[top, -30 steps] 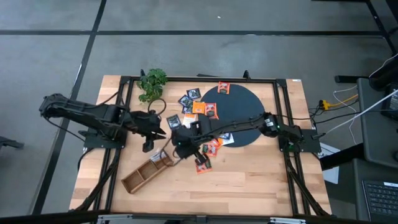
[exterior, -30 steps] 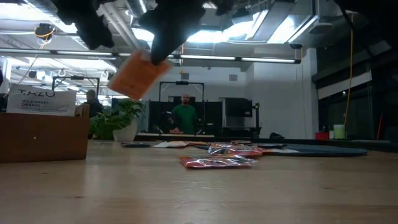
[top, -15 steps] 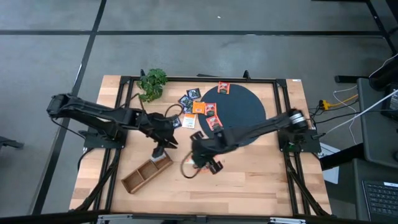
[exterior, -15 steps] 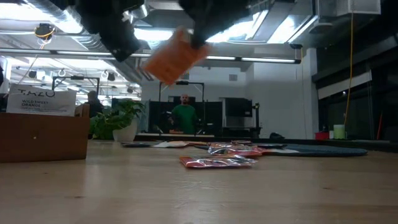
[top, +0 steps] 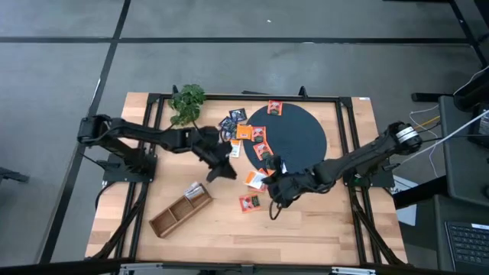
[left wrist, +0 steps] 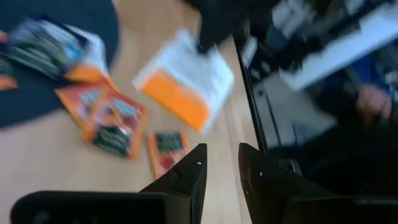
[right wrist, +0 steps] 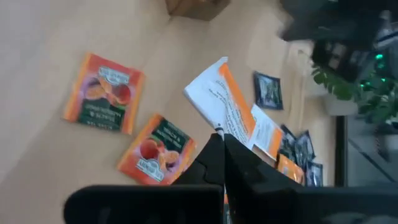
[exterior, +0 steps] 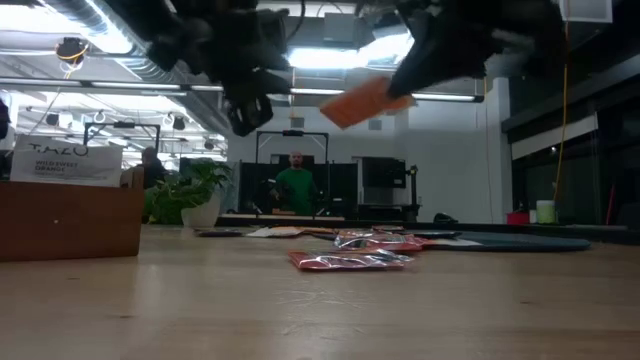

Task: Pick & Place Tea
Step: Put the white tea bag into the right section of the wooden organizer

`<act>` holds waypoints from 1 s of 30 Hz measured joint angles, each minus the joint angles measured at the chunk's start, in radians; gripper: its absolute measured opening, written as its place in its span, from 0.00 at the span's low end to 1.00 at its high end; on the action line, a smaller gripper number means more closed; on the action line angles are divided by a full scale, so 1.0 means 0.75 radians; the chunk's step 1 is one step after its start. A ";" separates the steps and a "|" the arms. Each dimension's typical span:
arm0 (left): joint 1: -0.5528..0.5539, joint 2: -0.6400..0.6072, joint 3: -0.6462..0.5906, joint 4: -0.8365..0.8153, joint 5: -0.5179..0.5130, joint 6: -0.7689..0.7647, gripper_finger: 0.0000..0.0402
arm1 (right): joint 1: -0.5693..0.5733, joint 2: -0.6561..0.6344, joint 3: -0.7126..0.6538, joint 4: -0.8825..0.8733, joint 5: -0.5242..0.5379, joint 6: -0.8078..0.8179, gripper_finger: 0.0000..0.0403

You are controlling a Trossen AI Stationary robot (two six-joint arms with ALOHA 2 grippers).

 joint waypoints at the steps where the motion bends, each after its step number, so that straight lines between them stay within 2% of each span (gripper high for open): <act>1: 0.024 0.003 0.000 0.033 -0.004 -0.025 0.22 | 0.010 -0.001 -0.021 0.023 0.029 -0.004 0.00; 5: 0.118 0.003 0.001 0.123 -0.003 -0.152 0.22 | 0.032 -0.005 -0.078 0.097 0.147 -0.102 0.00; 12: 0.222 0.015 0.001 0.126 0.070 -0.299 0.22 | 0.024 -0.005 -0.145 0.390 0.260 -0.367 0.00; 25: 0.223 0.014 0.001 0.196 0.078 -0.356 0.22 | -0.061 -0.005 -0.146 0.632 0.272 -0.621 0.00; 30: 0.197 0.014 0.001 0.201 0.079 -0.366 0.22 | -0.098 -0.005 -0.146 0.665 0.244 -0.631 0.00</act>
